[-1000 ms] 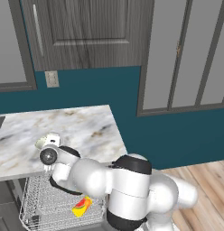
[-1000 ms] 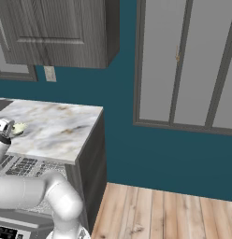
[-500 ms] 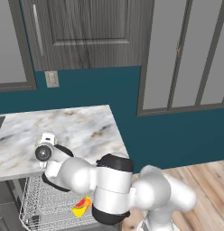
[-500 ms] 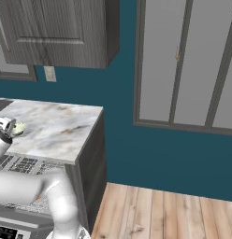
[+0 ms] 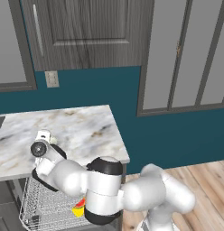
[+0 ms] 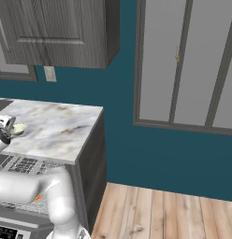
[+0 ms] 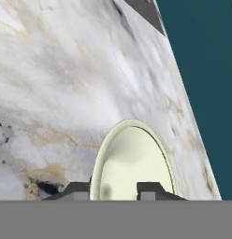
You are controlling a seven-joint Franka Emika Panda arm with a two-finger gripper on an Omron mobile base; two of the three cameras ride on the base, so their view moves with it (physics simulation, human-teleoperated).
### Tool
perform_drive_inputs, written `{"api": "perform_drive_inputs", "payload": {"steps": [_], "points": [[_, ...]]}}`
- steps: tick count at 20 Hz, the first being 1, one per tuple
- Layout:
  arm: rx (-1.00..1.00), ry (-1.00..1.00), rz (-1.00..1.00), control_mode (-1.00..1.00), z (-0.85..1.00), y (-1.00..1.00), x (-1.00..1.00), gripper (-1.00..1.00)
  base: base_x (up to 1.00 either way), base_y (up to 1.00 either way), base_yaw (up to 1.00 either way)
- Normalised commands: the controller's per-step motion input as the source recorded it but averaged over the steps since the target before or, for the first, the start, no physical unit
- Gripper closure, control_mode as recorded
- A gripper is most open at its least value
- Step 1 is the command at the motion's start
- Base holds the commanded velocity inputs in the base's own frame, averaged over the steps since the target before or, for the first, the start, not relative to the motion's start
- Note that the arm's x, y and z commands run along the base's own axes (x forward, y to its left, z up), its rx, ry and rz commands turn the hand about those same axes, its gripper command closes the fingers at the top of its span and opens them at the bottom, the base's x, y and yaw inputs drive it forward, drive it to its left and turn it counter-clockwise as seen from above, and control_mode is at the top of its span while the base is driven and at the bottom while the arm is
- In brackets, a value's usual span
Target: Pick up the cup and bowl from the counter, place them in the dishwasher, and close the dishwasher door.
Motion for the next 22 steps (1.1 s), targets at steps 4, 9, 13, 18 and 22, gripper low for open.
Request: {"api": "perform_drive_inputs", "payload": {"steps": [4, 9, 13, 18, 22], "points": [[0.06, 0.00, 0.00, -1.00, -0.11, 0.05, 0.03, 1.00, 0.00, 0.00, 0.00], [0.06, -0.01, 0.00, -1.00, -0.01, 0.06, -0.03, 1.00, 0.00, 0.00, 0.00], [0.00, -0.07, 0.00, -1.00, 0.07, 0.22, -0.56, 1.00, 0.00, 0.00, 0.00], [0.01, -0.05, 0.00, -1.00, 0.03, 0.06, -0.85, 1.00, 0.00, 0.00, 0.00], [0.00, 0.00, 0.00, -1.00, 0.00, -0.03, -0.68, 1.00, 0.00, 0.00, 0.00]]}}
